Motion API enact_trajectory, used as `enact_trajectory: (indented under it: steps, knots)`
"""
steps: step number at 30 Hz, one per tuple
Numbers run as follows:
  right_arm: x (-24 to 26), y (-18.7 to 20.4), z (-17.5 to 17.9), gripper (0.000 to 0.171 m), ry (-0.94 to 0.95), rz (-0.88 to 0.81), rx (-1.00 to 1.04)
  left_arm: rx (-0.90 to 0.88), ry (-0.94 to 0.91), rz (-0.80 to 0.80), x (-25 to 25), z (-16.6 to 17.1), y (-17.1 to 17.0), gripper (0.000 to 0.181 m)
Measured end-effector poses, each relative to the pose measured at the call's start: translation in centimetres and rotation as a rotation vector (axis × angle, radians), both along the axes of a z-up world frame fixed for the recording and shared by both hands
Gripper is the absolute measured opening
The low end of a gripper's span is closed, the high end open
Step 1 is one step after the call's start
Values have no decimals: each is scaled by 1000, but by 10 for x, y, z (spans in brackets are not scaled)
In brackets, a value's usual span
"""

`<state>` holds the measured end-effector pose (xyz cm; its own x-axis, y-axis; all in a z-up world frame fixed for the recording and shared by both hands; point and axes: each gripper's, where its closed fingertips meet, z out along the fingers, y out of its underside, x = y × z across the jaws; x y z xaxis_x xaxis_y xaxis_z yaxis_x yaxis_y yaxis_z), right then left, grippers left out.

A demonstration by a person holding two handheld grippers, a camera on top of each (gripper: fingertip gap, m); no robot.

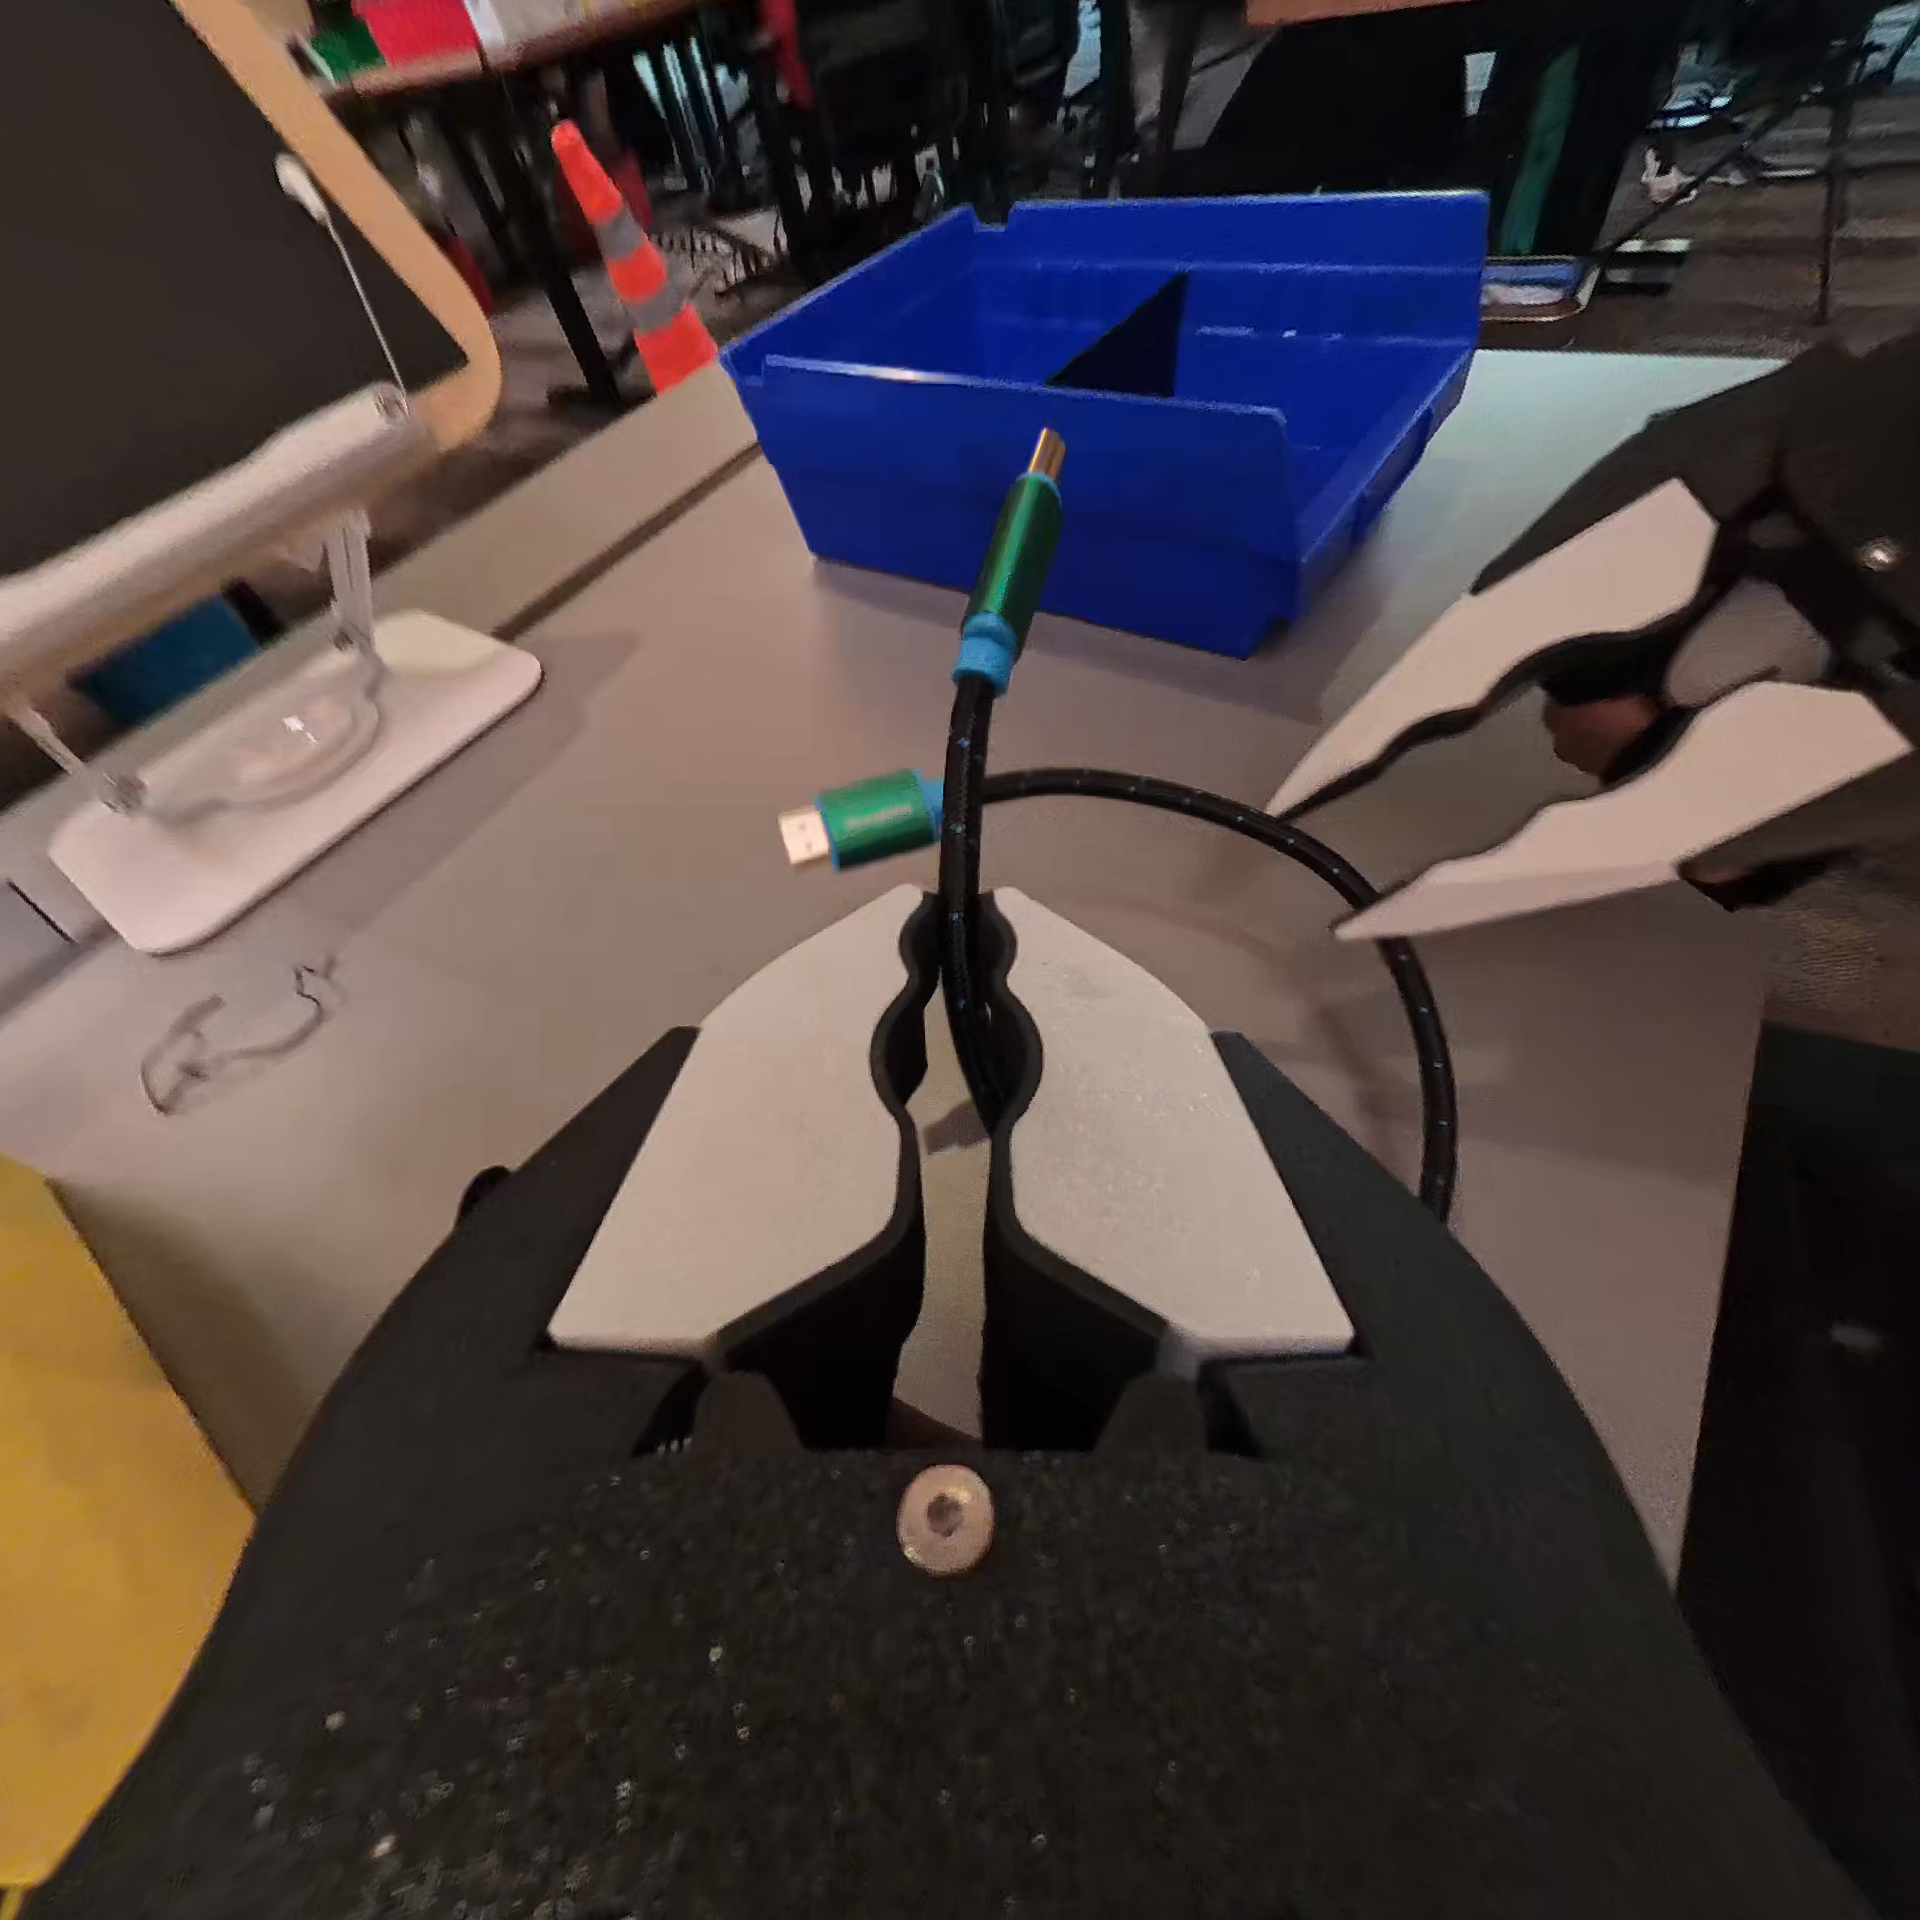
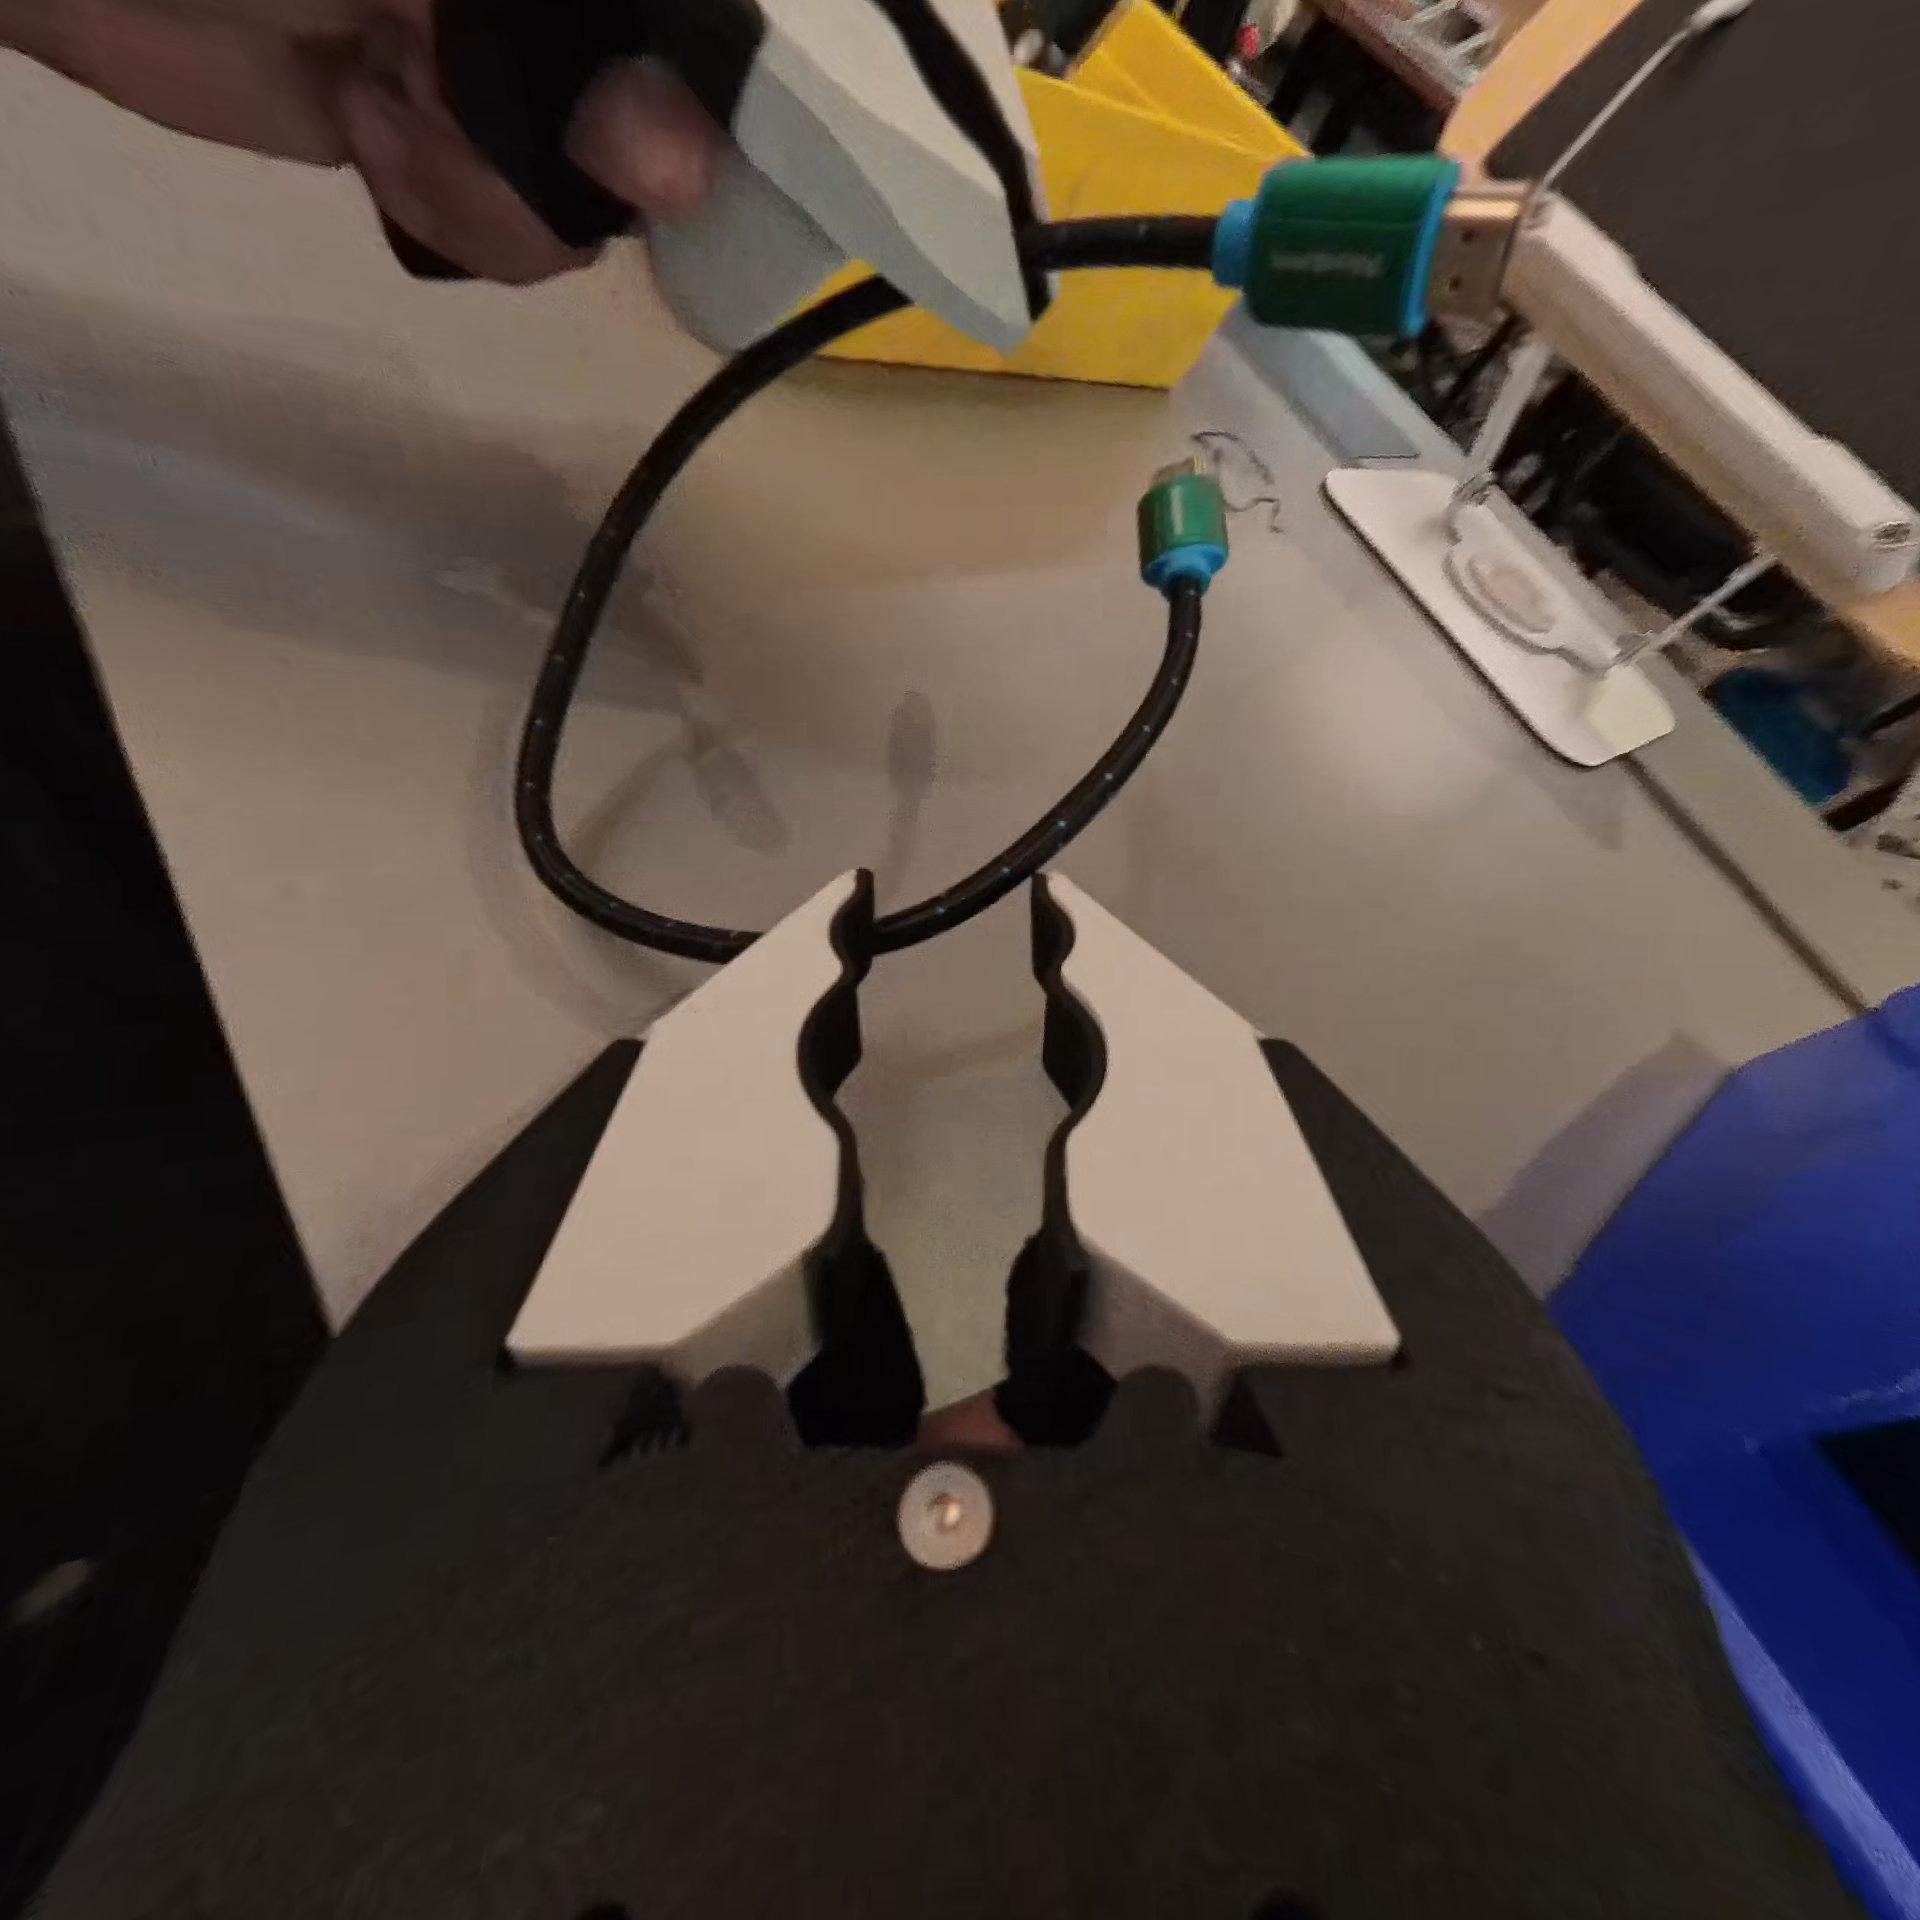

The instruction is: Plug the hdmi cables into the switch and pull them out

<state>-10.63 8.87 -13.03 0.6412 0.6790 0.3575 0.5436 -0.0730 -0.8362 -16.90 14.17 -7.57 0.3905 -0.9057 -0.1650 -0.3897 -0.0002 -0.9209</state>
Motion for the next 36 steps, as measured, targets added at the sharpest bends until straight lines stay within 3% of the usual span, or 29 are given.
enact_trajectory:
  steps: [2,7,9,11,12,14,15,19,23,25,28,32,36]
  knots:
    - [7,6,0,29,18,-55,-38,75,-11,-39,-1,12,-7,6]
    - [12,15,8,40,397,-111,-315,384,-61,-34,-9,52,-22,6]
    - [-3,7,22,54,651,-17,-503,476,-68,-28,-9,67,-30,6]
    - [-14,1,41,55,852,82,-619,530,-86,-19,-8,78,-36,6]
    - [-16,0,47,50,903,107,-631,539,-83,-19,-7,79,-37,6]
    - [-15,0,57,17,945,128,-587,547,-68,34,-10,77,-28,6]
    - [-10,1,62,2,942,121,-526,514,-73,83,-15,75,-19,6]
    - [26,6,80,1,945,69,-337,228,-285,310,-58,79,25,6]
    - [76,-12,124,0,1009,157,-117,-220,-737,294,-97,103,44,7]
    - [80,-21,127,0,927,181,-76,-349,-831,263,-94,101,43,6]
    - [87,-30,130,0,950,216,-66,-553,-939,228,-90,93,48,5]
    - [77,-31,115,0,836,185,-119,-607,-956,285,-90,74,60,6]
    - [70,-40,62,0,558,124,-336,-679,-633,335,-49,12,53,6]
